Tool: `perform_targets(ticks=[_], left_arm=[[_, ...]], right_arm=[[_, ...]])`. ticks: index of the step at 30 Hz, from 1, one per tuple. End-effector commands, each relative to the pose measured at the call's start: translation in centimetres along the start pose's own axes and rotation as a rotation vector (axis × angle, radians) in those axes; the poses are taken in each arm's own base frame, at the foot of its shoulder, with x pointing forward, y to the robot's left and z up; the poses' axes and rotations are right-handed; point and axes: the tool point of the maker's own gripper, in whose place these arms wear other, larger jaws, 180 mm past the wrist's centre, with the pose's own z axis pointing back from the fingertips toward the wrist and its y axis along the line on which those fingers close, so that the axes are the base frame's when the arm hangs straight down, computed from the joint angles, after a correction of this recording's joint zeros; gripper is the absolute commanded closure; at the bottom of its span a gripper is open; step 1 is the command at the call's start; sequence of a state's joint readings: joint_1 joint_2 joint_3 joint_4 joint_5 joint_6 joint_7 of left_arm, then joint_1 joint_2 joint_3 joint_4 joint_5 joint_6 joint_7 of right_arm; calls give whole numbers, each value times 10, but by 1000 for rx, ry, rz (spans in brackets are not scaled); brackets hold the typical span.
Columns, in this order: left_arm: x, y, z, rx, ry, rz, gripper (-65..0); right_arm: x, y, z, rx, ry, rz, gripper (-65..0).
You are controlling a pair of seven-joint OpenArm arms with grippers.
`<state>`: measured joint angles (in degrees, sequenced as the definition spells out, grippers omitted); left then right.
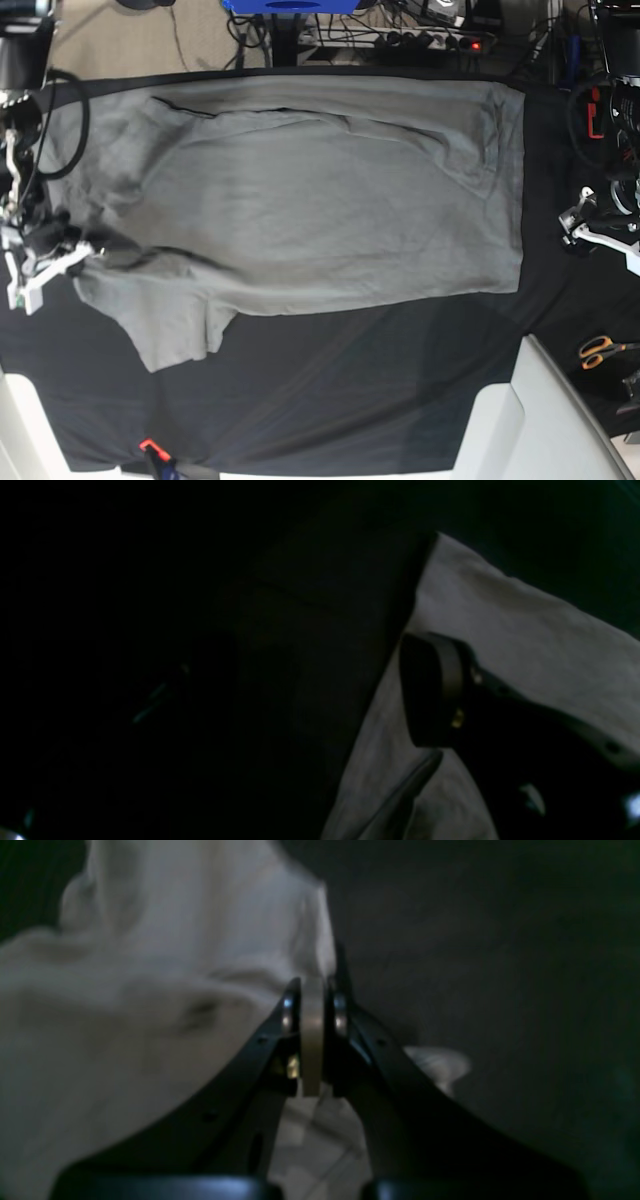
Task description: Fold the T-shirt properly
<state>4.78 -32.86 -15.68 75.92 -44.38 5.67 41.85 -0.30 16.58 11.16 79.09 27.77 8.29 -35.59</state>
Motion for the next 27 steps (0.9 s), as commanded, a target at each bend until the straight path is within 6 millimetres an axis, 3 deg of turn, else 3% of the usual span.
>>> perform_targets(ticks=[1, 6, 10, 12, 14, 18, 20, 22, 27], left_arm=[[23, 0, 6, -4, -55, -14, -479], [23, 0, 6, -3, -54, -14, -479], [23, 0, 6, -3, -54, -14, -479], [23, 0, 6, -3, -54, -14, -479], [23, 1, 6, -3, -55, -13, -479], [23, 2, 7, -1, -57, -10, -479], [23, 2, 7, -1, -57, -10, -479], [23, 2, 7, -1, -57, -10, -479], [24, 2, 7, 0, -58, -9, -479]], right_arm=[[19, -4, 10, -9, -54, 3, 0], [4, 4, 30, -2, -25, -25, 0], [-8, 12, 33, 13, 20, -30, -3], [-14, 15, 32, 19, 60, -36, -45], [-18, 16, 35, 18, 89, -41, -140], [-1, 18, 53, 8, -10, -128, -372], [16, 22, 58, 12, -61, -139, -450], [37, 23, 51, 23, -87, -120, -461], [74, 15, -4, 37, -83, -118, -459]])
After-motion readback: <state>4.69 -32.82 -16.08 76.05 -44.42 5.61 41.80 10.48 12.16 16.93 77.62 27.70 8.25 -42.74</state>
